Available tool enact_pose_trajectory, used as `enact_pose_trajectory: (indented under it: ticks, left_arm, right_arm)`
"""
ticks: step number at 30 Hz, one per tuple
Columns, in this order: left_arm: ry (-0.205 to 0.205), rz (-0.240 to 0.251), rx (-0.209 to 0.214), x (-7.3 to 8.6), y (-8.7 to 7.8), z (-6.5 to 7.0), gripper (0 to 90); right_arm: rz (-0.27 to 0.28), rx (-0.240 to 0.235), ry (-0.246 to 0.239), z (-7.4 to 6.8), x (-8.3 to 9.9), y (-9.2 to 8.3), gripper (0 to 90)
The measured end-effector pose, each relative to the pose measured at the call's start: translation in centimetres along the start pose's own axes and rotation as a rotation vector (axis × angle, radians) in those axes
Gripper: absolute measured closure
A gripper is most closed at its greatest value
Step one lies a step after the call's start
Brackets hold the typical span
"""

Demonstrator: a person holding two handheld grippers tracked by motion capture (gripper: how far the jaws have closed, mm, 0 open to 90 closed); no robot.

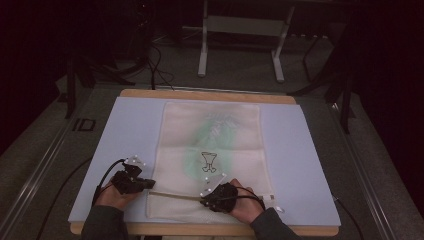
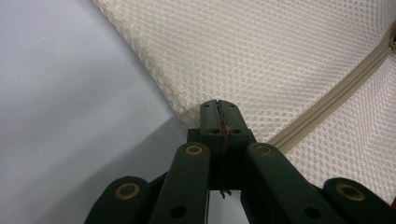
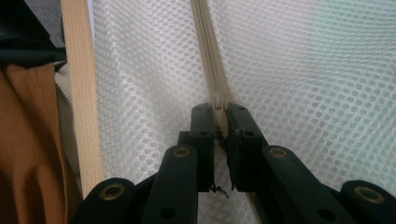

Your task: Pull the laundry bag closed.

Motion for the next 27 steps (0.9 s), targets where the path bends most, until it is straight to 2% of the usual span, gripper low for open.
enact_pose_trajectory:
  ticks: [27]
  left_arm:
    - [0.0, 0.0, 0.0, 0.0, 0.0, 0.0, 89.9]
  right_arm:
    - [-0.007, 0.004, 0.018, 0.2, 1.2, -0.9, 82.3]
Point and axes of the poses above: each handheld gripper's, and its own axes: y roughly forward along the jaws, x roughly out of its underside, z roughly to its right, the point moved 9 cm from there along y, roughly forward along the jaws, and after that the axes turned 12 degrees about -x, right-handed, at the moved point
